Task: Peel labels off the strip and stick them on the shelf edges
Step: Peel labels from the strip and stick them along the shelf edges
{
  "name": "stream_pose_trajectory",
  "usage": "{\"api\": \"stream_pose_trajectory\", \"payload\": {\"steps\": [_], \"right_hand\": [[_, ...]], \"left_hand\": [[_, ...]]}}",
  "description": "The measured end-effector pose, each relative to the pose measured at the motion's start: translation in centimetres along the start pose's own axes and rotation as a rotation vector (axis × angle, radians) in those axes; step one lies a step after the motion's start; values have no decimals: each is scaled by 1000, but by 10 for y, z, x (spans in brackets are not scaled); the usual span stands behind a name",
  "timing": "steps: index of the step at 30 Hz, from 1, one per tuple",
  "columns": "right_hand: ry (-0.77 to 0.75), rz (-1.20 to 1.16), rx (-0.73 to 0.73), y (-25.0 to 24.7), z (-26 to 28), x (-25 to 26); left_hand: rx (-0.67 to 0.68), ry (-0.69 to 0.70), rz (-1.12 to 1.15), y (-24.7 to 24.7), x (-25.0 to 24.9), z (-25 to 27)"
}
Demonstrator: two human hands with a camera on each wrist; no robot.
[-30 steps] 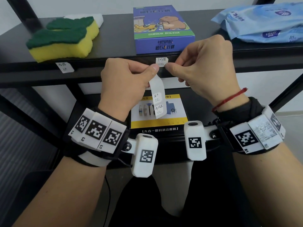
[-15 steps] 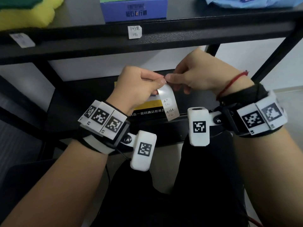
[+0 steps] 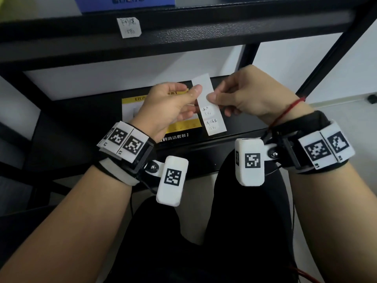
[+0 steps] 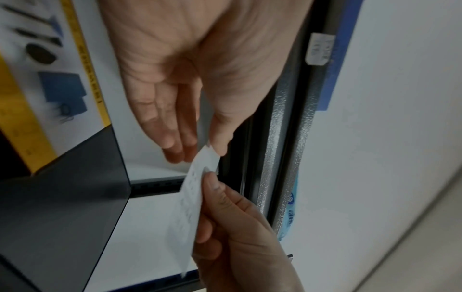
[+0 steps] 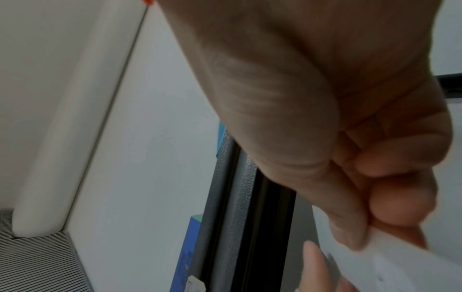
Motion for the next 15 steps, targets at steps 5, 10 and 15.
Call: {"api": "stream_pose_trajectory", "payload": {"steps": [5,10,15], "right_hand": [[-38,-22,-87,2,-1,-9],[-169,128,-212,-3,-2,-11],[-237,251,-201,-1,-6,-10]], "left_hand": [[81,-2,-93,9,10,-9],[42,10,-113,7,6,-19],[72,-32,-50,10,1,-21]]}}
Point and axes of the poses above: each hand's wrist, its own z-axis away from the middle knuckle, its own y-axis out of the palm, x = y × z, the point moved 2 cm from there along -z, towards the middle knuckle, and after that the axes turned 2 degrees about z, right-handed, at the moved point
